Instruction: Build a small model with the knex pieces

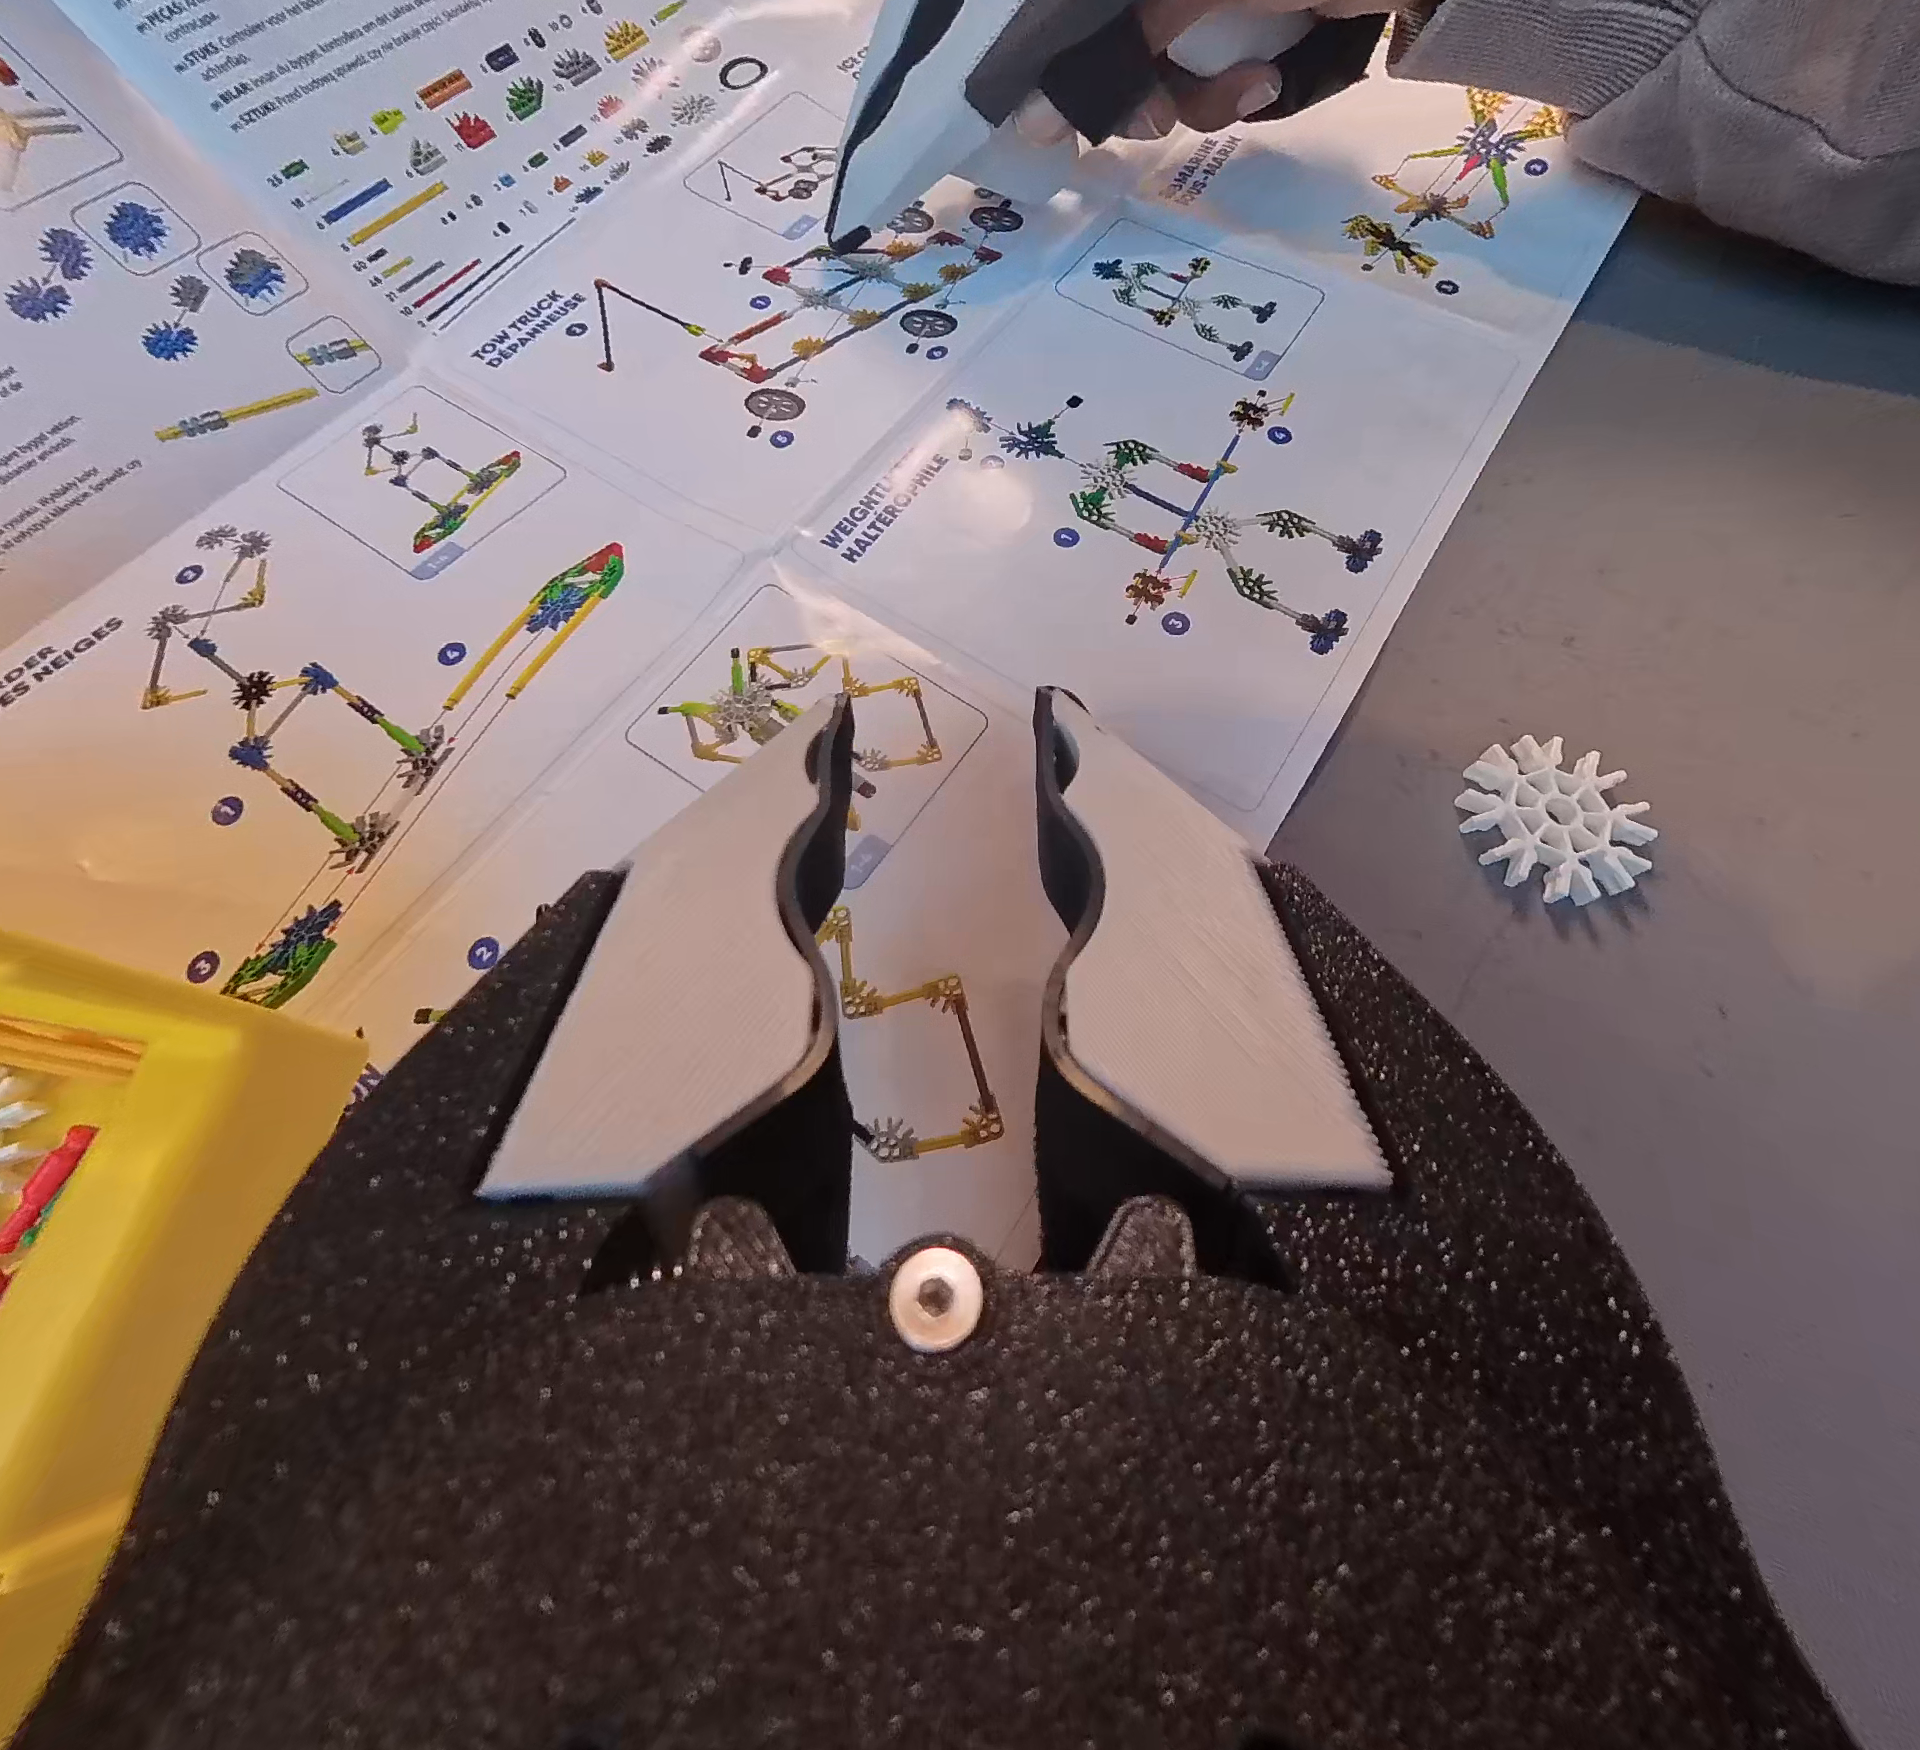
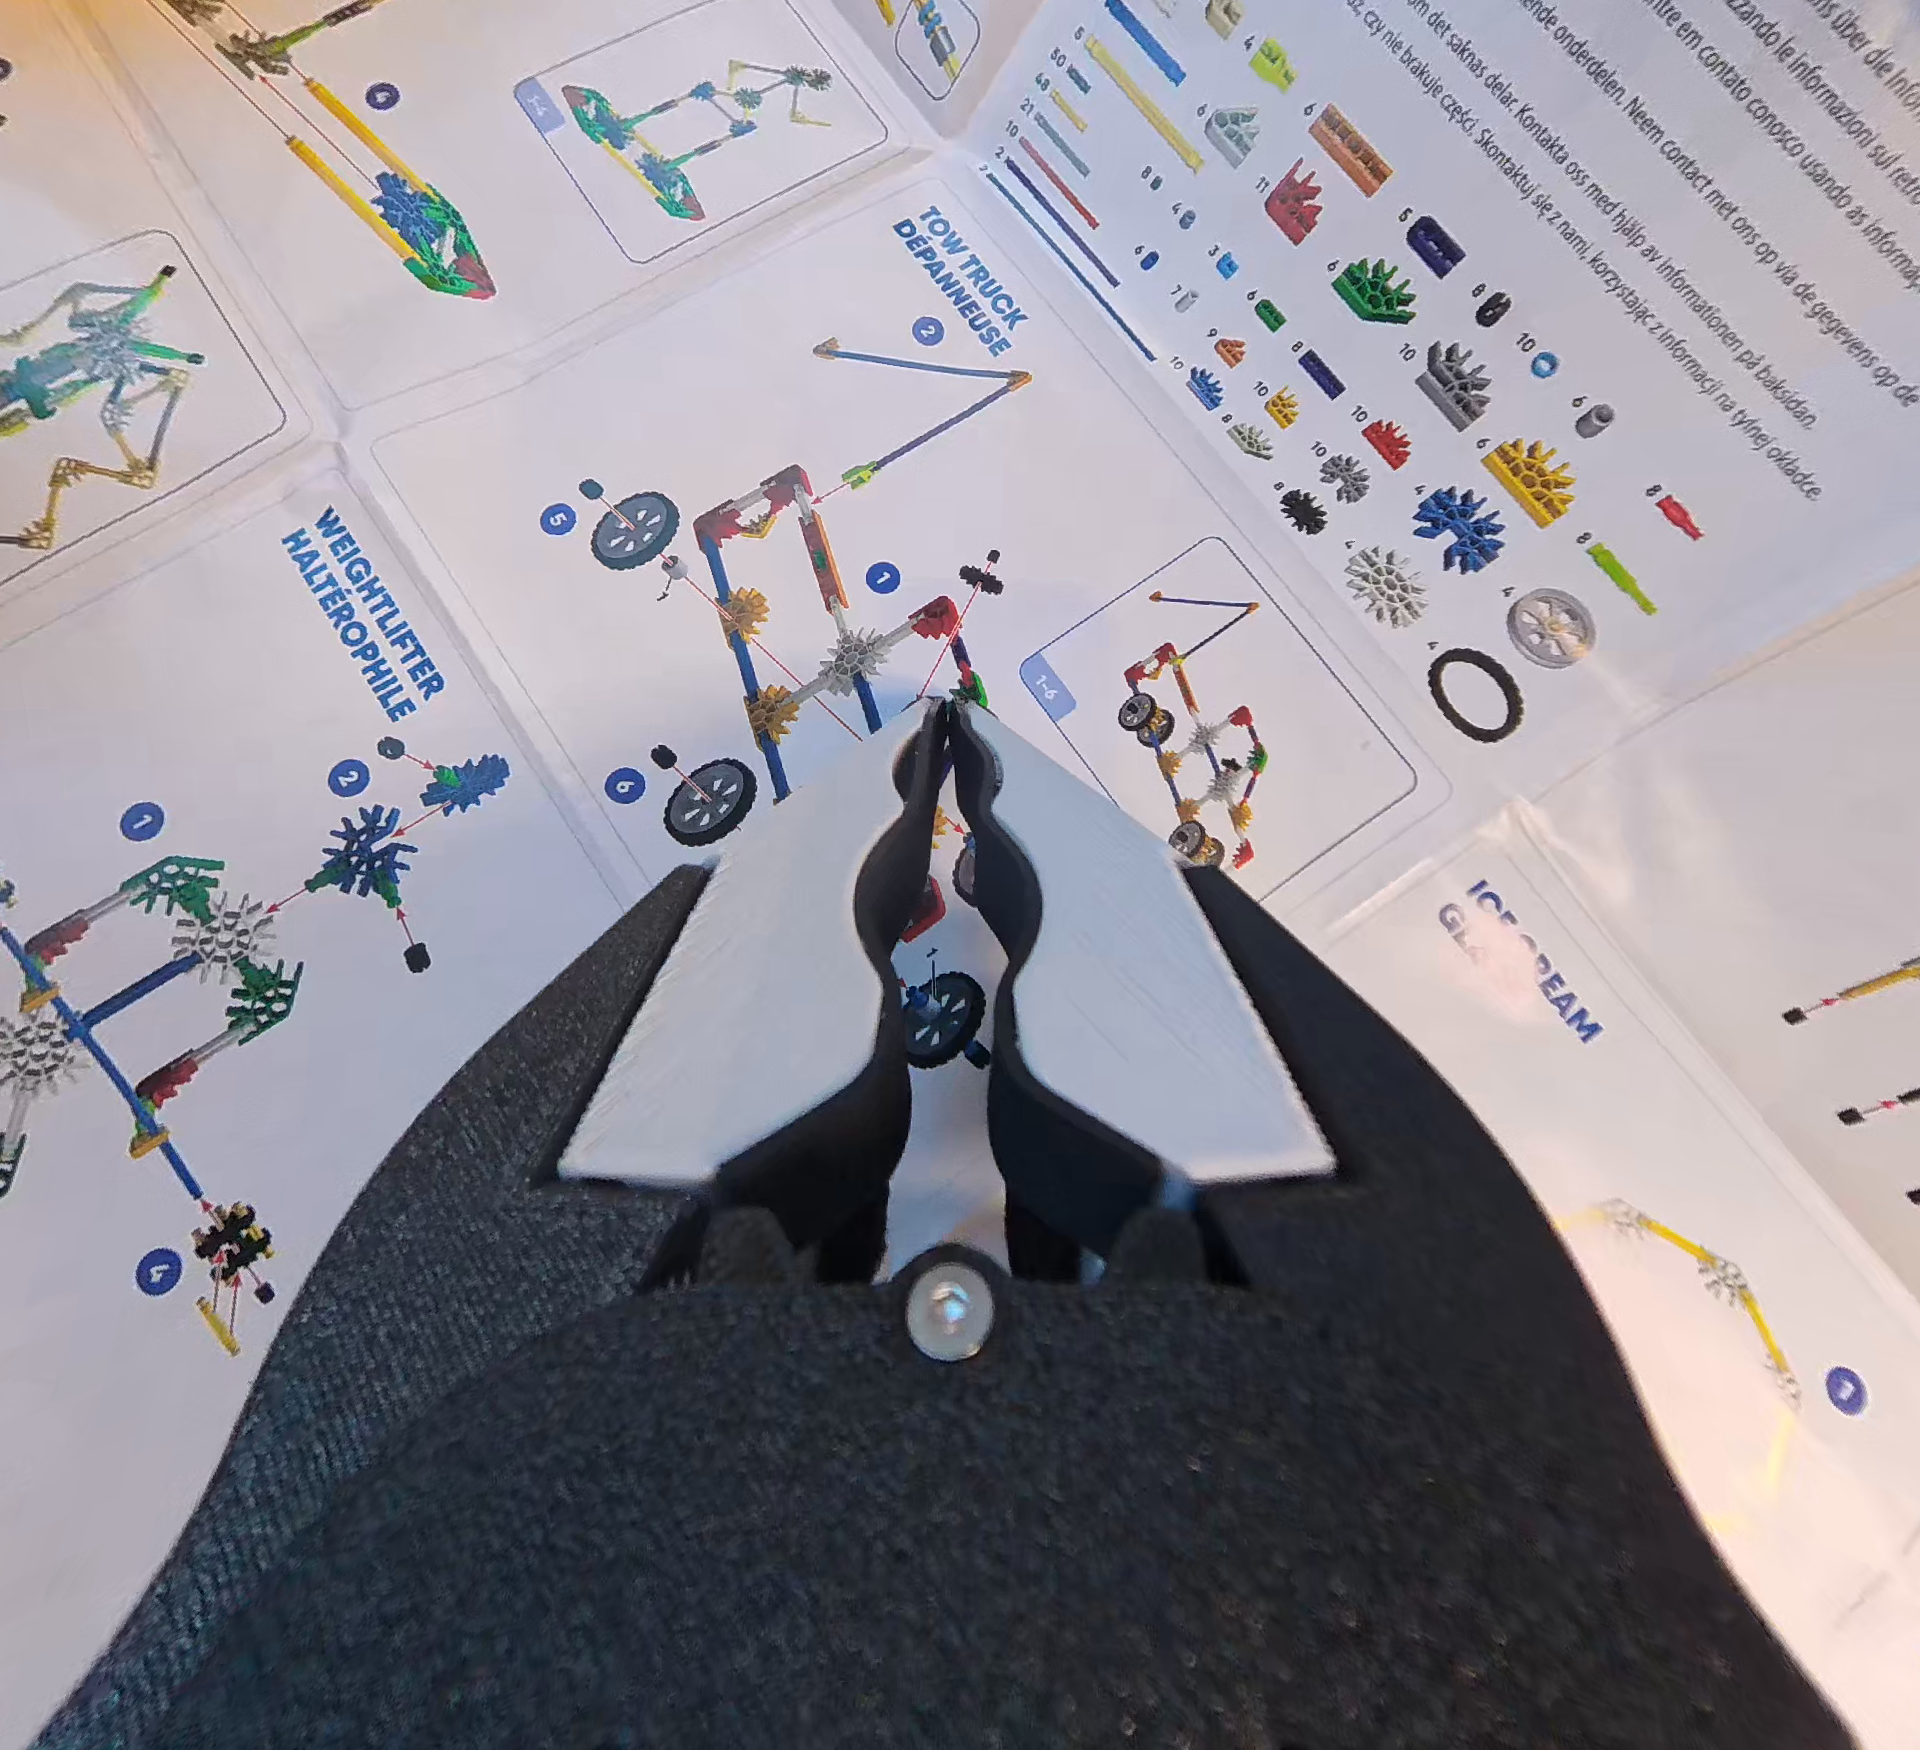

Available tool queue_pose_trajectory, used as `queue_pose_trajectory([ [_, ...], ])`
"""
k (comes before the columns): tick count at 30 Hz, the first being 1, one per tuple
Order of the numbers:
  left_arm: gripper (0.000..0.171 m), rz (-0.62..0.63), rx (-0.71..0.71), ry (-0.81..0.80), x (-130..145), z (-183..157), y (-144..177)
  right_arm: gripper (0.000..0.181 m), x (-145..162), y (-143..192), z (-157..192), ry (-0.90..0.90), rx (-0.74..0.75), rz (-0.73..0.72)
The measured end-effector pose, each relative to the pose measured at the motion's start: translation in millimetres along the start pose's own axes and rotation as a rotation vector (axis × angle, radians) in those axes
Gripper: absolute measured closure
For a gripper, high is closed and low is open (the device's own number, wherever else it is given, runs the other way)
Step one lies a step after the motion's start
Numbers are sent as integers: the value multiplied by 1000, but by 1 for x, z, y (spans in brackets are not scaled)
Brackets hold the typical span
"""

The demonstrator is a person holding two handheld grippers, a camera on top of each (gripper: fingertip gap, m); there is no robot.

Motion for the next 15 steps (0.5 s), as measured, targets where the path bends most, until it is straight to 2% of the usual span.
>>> queue_pose_trajectory([
  [15,141,6,13,-1,1,-2,0,181,-6,-8,4,78,18,27],
])
Point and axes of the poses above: each gripper's, where its closed fingertips meet, y back along the fingers, x out of its underside, z = x × y across the jaws, the point moved 7 cm from there along y, back along the fingers, and after that the axes turned 8 degrees about -x, right-handed, at the moved point
